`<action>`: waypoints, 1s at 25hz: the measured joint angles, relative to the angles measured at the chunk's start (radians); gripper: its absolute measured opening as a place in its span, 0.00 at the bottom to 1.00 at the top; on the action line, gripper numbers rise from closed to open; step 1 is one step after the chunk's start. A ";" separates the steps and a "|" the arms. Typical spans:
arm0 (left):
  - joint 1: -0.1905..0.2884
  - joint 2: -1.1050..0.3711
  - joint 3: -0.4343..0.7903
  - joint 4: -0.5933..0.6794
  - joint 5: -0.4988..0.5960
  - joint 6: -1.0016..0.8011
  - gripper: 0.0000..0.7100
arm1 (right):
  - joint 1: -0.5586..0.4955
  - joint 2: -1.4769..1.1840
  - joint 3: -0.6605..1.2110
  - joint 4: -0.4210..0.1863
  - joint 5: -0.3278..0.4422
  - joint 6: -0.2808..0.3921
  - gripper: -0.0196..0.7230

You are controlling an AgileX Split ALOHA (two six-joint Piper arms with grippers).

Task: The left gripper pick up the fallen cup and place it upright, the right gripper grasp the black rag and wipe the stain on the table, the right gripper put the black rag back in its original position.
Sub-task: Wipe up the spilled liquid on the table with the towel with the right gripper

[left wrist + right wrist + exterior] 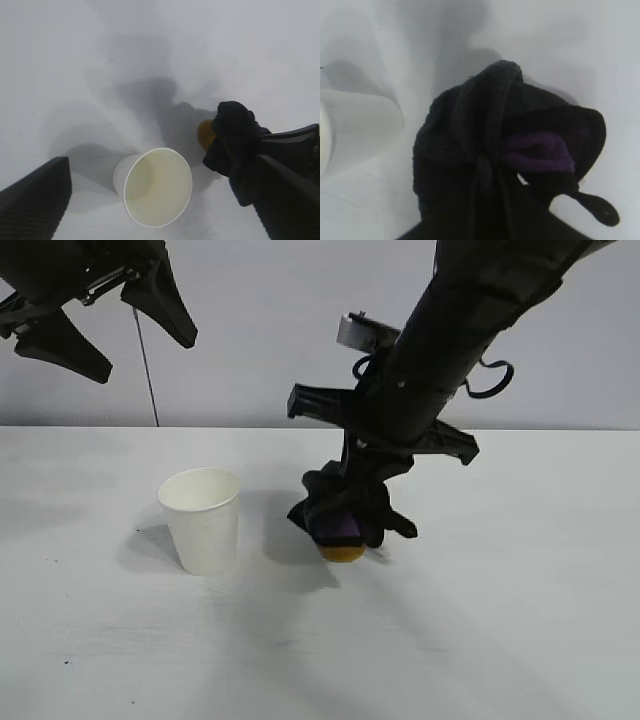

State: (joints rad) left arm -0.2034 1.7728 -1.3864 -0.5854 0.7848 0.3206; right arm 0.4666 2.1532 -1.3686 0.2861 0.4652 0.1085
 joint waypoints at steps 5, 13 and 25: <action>0.000 0.000 0.000 0.001 0.000 0.000 0.98 | -0.004 0.004 -0.004 -0.153 -0.032 0.158 0.07; 0.000 0.000 0.000 0.009 0.000 0.000 0.98 | -0.130 -0.037 0.032 -0.398 0.004 0.287 0.07; 0.000 0.000 0.000 0.024 0.000 0.000 0.98 | 0.026 -0.117 0.164 -0.325 0.005 0.208 0.07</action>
State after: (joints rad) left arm -0.2034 1.7728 -1.3864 -0.5610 0.7851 0.3206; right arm 0.4921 2.0366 -1.2045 -0.0391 0.4701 0.3165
